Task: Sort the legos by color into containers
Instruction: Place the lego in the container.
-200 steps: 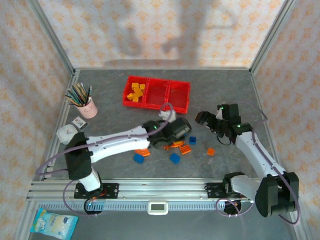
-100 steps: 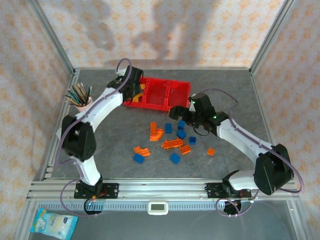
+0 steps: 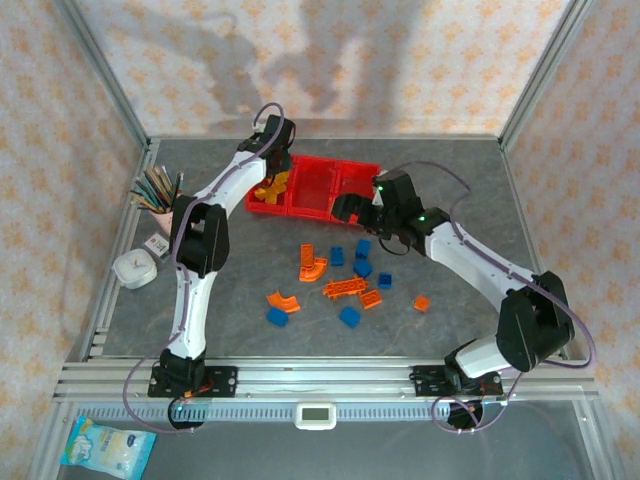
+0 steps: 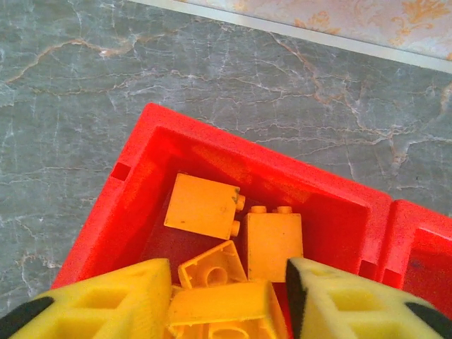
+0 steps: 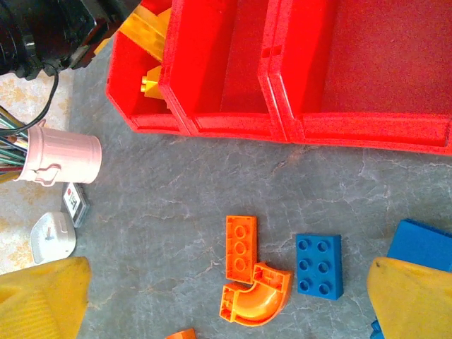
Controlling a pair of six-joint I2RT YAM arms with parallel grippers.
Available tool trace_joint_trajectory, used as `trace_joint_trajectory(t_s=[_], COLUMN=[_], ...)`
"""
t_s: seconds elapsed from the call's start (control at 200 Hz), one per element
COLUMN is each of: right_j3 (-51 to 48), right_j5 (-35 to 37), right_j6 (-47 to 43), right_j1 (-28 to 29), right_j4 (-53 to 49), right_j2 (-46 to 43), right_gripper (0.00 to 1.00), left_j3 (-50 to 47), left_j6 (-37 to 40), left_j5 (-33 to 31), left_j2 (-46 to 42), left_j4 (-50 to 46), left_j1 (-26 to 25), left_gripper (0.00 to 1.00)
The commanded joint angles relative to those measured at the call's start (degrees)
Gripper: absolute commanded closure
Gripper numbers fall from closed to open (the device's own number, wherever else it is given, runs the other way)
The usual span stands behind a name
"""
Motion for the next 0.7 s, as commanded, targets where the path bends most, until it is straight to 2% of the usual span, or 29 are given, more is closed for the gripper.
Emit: trace_joint_trajectory(t_s=[0.0,0.075,0.19,0.28,0.425,0.551,0.691], right_j3=[2.1,2.3,2.4,0.5,-3.5,-8.9,-12.5], right_j5=[2.2,3.4,4.0,3.9,2.5,-1.4,-2.1], right_j6=[-1.2,-2.2,-3.5,-4.5,-5.3,-5.7,-6.9], right_j1=[0.3,0.3,0.3,0.3,0.3,0.3,0.3], right_j4=[-1.3,-2.5,-4.4,-4.7,-4.8,-0.4,1.1], right_j2=[0.2,0.0,-0.2,-1.3,-3.0,-5.5,-6.0], right_gripper=[0.00,0.00,0.00,0.00,0.00,0.00,0.00], left_j3=[3.5,3.7,2.2,-5.5,-21.5,-34.0,-43.5], left_j6=[2.2,2.4,1.1,0.2,-1.1,-2.9,-6.2], left_j5=[-1.0,-1.1,1.5,5.3,7.7,7.9,8.4], left_j2=[-1.1,-2.2,-5.6,-11.5,-23.9,-32.7,-38.2], left_j4=[-2.9,-3.8,-6.4,-4.5,0.1,2.3,3.0], left_j1=[0.5,0.5,0.4,-0.1,-2.9,-6.5,-11.3], left_gripper=[0.46,0.41,0.40,0.39,0.38,0.36,0.33])
